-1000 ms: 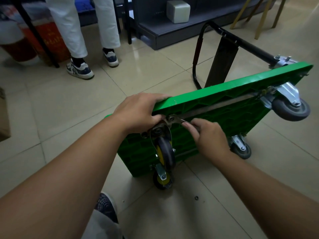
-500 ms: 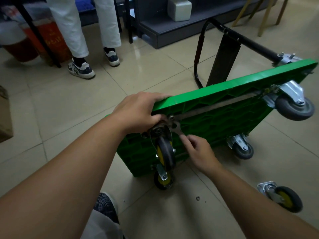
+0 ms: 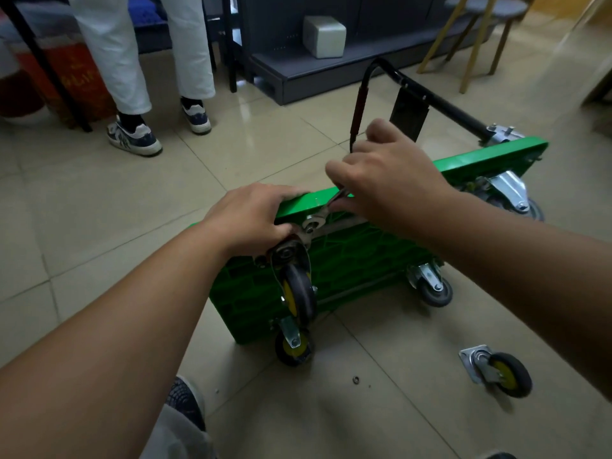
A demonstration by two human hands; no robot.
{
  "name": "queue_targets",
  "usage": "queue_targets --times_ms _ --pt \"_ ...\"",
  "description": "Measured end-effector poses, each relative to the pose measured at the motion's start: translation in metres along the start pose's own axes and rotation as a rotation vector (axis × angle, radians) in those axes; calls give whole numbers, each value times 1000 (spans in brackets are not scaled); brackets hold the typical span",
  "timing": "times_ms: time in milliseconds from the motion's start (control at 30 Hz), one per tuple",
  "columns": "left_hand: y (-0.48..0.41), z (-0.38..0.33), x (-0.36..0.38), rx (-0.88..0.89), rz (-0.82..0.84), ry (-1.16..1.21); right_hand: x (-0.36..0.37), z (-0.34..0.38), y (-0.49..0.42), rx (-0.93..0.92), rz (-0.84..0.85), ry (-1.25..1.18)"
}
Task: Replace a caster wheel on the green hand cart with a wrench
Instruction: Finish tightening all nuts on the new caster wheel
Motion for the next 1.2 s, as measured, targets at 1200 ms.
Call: queue_targets --times_ms 1200 --pt "1 1 2 -6 4 -2 151 137 90 1217 145 -1783"
Point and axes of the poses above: each hand's wrist, its own y-axis away from the middle knuckle, its own x-axis out of the palm, z = x × y, the point moved 6 cm from there along -y, towards the middle knuckle, and after that the axes turned 3 degrees about y, right-handed, at the moved point
